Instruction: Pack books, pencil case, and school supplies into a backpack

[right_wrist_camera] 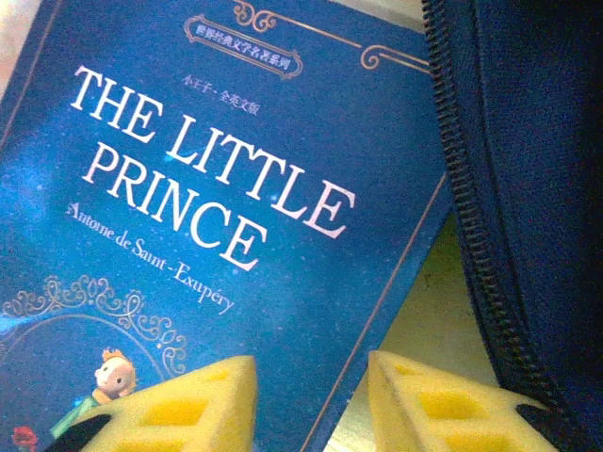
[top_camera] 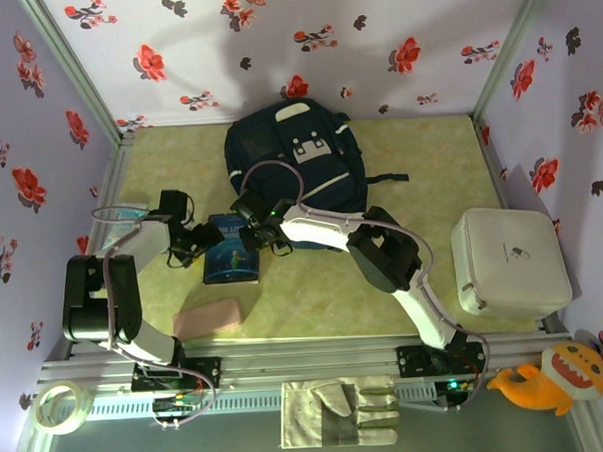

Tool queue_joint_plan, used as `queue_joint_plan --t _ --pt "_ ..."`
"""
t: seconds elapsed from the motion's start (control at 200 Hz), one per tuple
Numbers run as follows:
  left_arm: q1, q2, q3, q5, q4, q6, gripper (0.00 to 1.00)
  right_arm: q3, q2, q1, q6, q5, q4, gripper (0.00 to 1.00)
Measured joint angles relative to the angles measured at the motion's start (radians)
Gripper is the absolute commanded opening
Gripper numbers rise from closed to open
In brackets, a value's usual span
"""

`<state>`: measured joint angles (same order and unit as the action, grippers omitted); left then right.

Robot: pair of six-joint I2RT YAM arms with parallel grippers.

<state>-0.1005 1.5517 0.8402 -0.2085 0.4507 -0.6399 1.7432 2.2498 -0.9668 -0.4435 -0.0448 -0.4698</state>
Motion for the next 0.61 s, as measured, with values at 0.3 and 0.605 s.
queue_joint_plan --t 0.3,0.605 --pt "0.002 0.030 0.001 -0.040 0.004 0.016 0.68 0.042 0.037 0.007 0.003 -0.003 -0.029 0.34" --pt "0.016 0.035 0.004 -0.093 0.008 0.017 0.62 0.092 0.068 0.018 0.010 0.008 -0.048 0.34"
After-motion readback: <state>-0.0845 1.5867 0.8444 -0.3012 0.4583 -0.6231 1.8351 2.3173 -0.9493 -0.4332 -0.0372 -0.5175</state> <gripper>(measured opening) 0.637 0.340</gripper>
